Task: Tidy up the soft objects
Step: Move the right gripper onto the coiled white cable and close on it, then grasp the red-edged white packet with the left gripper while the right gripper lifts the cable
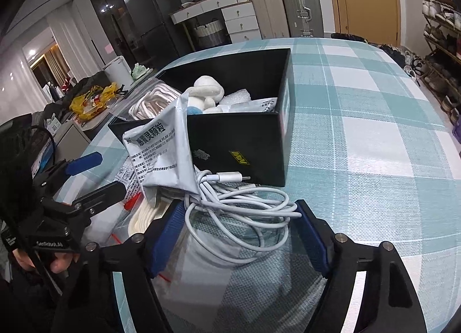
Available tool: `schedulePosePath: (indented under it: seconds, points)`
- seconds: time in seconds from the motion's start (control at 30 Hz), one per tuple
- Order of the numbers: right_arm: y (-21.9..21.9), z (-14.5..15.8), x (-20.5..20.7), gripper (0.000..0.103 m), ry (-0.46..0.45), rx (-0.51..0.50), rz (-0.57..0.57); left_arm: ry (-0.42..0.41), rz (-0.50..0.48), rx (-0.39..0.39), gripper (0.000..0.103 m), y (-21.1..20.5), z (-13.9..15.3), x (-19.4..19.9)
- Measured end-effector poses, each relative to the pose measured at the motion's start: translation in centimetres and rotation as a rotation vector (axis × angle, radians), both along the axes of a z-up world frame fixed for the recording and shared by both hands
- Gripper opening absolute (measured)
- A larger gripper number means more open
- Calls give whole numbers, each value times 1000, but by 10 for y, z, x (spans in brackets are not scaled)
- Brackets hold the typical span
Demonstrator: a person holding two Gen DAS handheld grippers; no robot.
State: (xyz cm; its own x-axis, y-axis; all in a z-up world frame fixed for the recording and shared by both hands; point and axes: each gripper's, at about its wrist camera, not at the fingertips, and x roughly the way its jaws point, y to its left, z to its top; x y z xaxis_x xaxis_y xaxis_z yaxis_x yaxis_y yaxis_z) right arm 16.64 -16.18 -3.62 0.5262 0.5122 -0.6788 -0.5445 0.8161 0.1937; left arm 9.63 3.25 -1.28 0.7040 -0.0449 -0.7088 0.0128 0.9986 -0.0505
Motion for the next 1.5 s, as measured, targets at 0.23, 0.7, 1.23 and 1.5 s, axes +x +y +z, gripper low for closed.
schedulePosePath:
  seconds: [0.23,0.7,1.23,1.5]
  points:
    - [-10,6,-8,76,-24,13,23,2,-9,14,103,-1,-1,-1]
    - [-15,8,-11,67,-36,18,49,71,-2,4,103,-4,-9,6]
    - [-12,1,-5,83,-23,12,13,80,-77,-68,54,-8,-11,2]
    - [5,-1,-3,83,-15,19,8,72,-74,-66,52,-10,-9,0]
